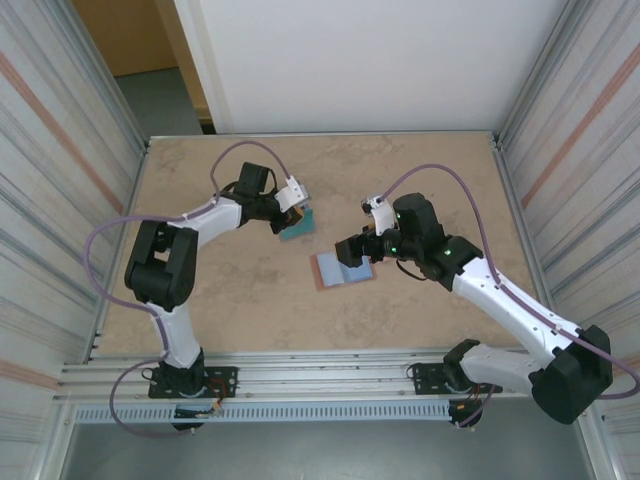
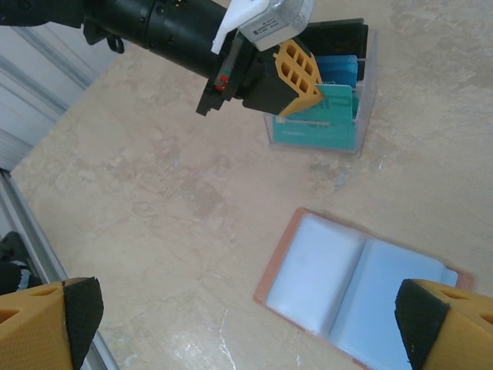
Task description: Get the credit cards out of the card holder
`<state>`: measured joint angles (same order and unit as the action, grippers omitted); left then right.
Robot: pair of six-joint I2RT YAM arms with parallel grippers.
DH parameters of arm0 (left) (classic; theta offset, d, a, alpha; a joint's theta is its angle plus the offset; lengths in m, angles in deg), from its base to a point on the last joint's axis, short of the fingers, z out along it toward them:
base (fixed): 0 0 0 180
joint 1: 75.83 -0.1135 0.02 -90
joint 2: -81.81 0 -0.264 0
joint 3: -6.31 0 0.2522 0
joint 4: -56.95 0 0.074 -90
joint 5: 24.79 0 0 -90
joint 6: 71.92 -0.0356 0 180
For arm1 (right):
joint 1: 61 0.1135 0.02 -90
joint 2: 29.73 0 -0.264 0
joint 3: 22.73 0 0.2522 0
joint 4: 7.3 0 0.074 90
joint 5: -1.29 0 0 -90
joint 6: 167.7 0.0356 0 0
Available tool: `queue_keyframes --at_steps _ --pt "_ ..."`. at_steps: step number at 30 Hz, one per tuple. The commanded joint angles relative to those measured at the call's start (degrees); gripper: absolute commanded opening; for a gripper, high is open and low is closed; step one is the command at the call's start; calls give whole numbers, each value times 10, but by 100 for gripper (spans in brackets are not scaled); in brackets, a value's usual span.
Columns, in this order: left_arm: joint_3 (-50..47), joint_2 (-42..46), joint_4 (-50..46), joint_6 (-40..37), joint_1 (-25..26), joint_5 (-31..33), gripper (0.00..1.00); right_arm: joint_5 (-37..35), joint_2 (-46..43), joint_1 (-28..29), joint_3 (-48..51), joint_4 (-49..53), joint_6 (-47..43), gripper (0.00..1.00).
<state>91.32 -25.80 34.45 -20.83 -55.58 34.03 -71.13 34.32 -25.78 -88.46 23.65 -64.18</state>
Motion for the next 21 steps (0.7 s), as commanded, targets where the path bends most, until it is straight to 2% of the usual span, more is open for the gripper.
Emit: queue_keyframes --at_steps 1,21 --pt "25 -8 -5 -18 -6 -7 3 -1 1 -2 -8 3 12 99" --pt "19 -1 9 -8 -16 -5 3 9 13 -2 -8 -2 14 99"
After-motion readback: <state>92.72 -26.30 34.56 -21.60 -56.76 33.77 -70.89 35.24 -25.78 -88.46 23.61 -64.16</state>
